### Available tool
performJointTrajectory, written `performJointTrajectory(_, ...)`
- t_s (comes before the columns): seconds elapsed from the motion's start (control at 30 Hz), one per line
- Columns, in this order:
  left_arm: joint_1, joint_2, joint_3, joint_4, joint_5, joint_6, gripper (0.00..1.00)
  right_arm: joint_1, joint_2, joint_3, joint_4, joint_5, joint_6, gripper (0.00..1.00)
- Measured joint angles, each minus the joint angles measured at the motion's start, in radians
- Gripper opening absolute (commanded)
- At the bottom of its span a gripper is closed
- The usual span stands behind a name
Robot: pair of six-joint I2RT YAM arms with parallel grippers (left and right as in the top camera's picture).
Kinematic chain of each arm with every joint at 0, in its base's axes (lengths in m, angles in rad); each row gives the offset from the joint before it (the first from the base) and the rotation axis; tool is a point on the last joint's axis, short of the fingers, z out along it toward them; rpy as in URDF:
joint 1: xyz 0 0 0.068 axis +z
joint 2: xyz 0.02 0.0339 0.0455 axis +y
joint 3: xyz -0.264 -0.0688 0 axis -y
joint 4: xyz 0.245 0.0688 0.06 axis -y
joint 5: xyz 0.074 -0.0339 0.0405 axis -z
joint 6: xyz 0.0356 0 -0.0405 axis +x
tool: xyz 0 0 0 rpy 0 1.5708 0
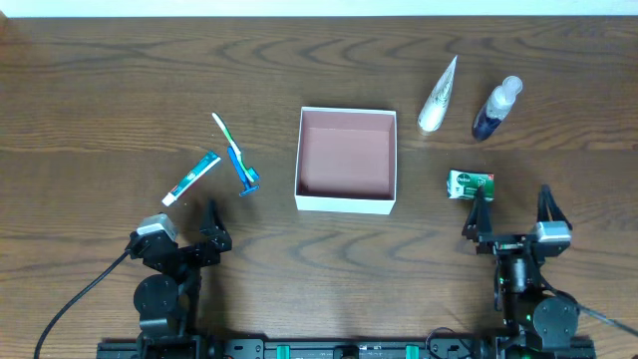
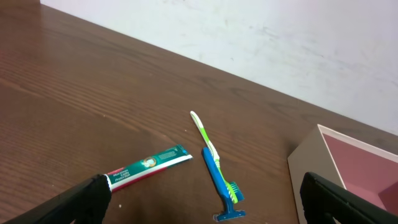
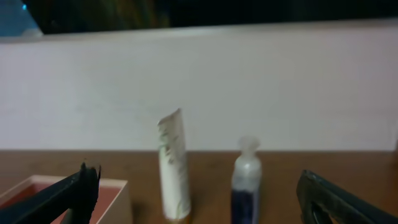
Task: Pack container
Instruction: 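Reach the right gripper to the white Pantene tube and grasp it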
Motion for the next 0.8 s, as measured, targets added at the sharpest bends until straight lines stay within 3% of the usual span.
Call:
performJointTrajectory(0.17, 0.0, 0.0, 0.0, 0.0, 0.0, 0.0, 0.98, 0.0, 0.205, 0.106, -0.014, -0.045, 0.017, 0.99)
performJointTrajectory(0.3, 0.0, 0.0, 0.0, 0.0, 0.0, 0.0, 0.98, 0.0, 0.444, 0.299, -0.027, -0.104, 0.023, 0.99)
performJointTrajectory(0.6, 0.0, 0.0, 0.0, 0.0, 0.0, 0.007, 0.98, 0.019, 1.048, 0.975, -0.441, -0.331, 0.021, 0.99)
performJointTrajectory(0.8, 0.0, 0.0, 0.0, 0.001, 0.0, 0.007, 0.98, 0.023, 1.295, 1.251, -0.422, -0.531, 0.019, 0.99)
